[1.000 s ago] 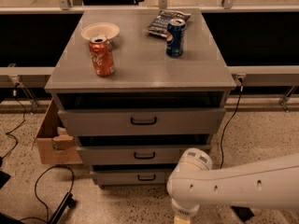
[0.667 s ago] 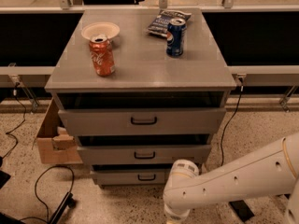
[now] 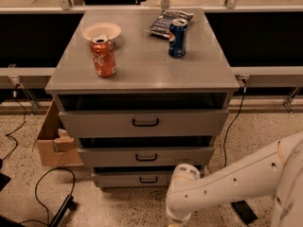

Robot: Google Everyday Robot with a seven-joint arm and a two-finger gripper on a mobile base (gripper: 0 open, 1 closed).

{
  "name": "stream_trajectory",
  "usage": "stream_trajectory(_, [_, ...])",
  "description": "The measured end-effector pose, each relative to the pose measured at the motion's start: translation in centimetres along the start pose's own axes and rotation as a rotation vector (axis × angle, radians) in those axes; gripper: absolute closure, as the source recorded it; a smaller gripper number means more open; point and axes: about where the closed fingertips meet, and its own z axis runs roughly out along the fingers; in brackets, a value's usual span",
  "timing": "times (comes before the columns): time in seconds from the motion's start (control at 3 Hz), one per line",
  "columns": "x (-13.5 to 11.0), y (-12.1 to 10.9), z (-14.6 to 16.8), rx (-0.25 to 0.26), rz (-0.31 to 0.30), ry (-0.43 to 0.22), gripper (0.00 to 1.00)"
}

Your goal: Open bottom drawer

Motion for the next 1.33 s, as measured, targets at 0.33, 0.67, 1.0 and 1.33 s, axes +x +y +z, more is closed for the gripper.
stream_trajectory(0.33, [-0.4,-1.8,3.3,0.006,-0.005,-0.035,0.0])
stream_trajectory(0.67, [0.1,-5.5,6.9,0.068,-0.072,-0.062,0.0])
stream_trajectory(1.0, [1.1,-11.3,12.6,0.122,-0.144,-0.038,0.0])
stream_trajectory(1.33, [1.1,-11.2,12.6,0.122,-0.144,-0.038,0.0])
